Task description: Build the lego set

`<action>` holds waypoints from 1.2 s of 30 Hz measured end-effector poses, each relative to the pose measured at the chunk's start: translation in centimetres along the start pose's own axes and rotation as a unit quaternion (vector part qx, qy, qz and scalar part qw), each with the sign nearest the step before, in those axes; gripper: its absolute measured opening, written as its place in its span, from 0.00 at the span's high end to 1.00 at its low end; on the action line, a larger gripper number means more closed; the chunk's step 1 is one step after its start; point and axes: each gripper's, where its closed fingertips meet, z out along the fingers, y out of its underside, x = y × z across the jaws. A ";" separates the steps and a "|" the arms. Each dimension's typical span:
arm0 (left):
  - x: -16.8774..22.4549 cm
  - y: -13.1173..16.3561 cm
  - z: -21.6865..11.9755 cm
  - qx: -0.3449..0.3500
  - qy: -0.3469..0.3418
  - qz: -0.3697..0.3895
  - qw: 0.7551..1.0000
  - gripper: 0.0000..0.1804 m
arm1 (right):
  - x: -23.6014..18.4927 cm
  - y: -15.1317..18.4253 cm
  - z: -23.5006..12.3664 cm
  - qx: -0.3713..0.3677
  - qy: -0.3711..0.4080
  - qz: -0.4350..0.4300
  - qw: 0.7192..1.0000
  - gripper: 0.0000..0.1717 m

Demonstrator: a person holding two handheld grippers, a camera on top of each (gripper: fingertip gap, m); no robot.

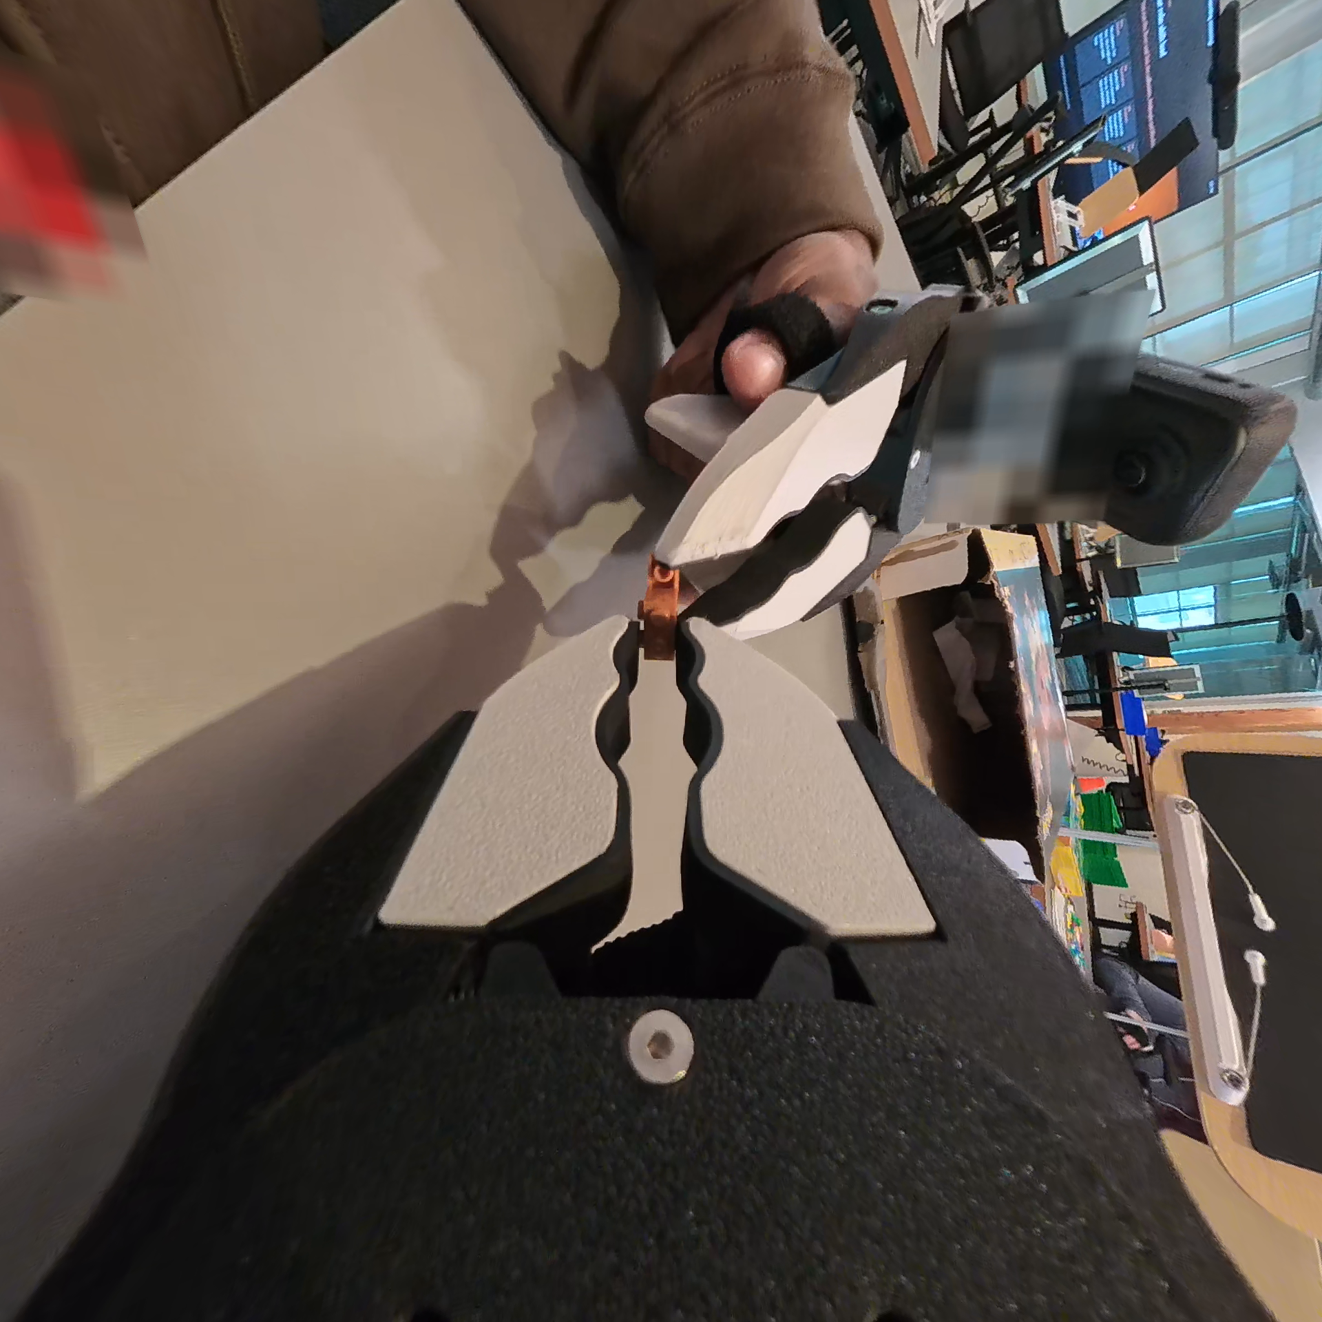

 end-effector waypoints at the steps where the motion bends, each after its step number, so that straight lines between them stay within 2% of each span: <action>1: -0.1 0.0 0.0 -0.003 -0.004 0.001 1.000 0.86 | 0.0 0.1 0.0 -0.004 -0.001 0.001 1.000 0.95; 14: -1.7 1.0 0.4 -0.064 -0.085 0.018 0.994 0.87 | -0.9 1.8 0.9 -0.082 -0.028 -0.025 0.996 0.95; 18: -1.8 1.2 0.3 -0.069 -0.092 0.025 0.993 0.87 | -0.9 1.9 1.0 -0.083 -0.023 -0.031 0.996 0.95; 31: -0.3 -2.2 -1.3 0.065 -0.026 0.007 0.998 0.86 | 2.4 0.3 -0.3 -0.031 0.089 -0.046 0.995 0.95; 36: -0.4 -3.7 -2.0 0.112 -0.024 0.001 0.993 0.86 | 3.8 0.4 -0.8 -0.019 0.120 -0.006 0.993 0.95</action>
